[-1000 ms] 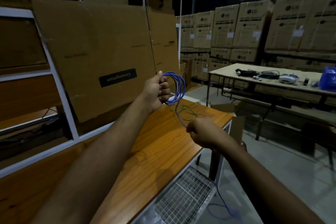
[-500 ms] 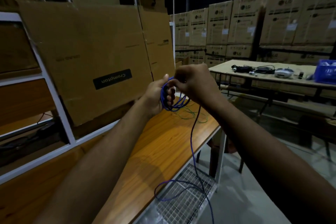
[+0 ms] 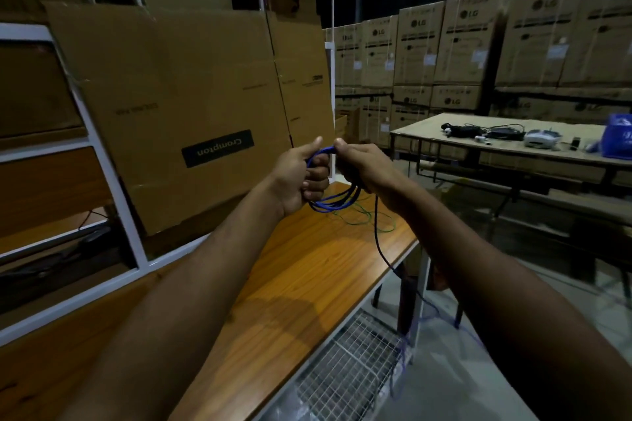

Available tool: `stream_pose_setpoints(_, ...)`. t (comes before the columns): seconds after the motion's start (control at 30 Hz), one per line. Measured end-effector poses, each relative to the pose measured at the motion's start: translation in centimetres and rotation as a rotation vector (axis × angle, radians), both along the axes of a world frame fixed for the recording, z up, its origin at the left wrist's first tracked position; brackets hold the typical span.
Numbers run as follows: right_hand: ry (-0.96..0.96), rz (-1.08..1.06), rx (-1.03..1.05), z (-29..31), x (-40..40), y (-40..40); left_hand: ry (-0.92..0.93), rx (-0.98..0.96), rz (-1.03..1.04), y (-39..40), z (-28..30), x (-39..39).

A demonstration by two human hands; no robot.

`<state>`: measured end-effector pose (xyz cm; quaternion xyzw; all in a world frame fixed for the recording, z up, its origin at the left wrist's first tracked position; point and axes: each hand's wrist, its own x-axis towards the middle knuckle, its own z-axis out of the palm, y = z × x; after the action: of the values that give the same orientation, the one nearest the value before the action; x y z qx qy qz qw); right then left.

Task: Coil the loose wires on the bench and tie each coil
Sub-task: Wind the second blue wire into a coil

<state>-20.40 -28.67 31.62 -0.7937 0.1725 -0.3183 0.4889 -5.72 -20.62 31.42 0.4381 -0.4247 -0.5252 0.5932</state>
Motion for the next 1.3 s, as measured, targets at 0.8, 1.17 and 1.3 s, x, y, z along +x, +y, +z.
stream_pose_setpoints(0.8,0.078,-0.312,0.08,-10.1,-1.6,2.5,0.292,-0.147,0.287,-1.4,0.3,2.0)
stream_pose_setpoints(1.17,-0.096,-0.64,-0.396,-9.7,-1.4,2.5,0.246,-0.147,0.253,-1.3,-0.1,1.8)
stream_pose_setpoints(1.3,-0.017,-0.604,-0.459,-9.3,-1.5,2.7,0.273,-0.151,0.206,-1.6,-0.3,1.8)
